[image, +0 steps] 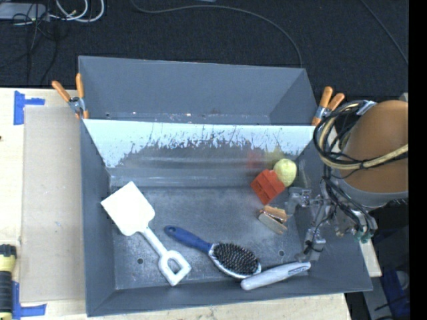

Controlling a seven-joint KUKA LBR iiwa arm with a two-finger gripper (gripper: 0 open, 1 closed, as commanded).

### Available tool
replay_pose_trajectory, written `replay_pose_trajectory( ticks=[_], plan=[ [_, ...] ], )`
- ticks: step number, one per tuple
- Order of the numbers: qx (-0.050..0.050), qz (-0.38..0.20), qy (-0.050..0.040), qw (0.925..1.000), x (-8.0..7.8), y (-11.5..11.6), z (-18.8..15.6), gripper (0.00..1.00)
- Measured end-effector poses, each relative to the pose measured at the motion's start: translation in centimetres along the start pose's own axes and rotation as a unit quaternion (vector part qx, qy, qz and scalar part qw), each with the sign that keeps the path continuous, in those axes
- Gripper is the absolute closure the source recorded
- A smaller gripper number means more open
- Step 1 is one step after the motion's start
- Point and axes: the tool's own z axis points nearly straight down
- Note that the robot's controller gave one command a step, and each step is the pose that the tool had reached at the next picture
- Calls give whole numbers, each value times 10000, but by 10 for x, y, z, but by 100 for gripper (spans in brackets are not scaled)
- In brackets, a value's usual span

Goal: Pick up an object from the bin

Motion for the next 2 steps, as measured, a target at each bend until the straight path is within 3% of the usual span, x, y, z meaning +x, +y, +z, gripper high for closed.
replay_pose_trajectory(
  ticks=[1,2],
  plan=[
    [4,-13,-40,10000,-1,0,-4,0],
    [15,-850,-68,9964,-15,13,21,0]
  ],
)
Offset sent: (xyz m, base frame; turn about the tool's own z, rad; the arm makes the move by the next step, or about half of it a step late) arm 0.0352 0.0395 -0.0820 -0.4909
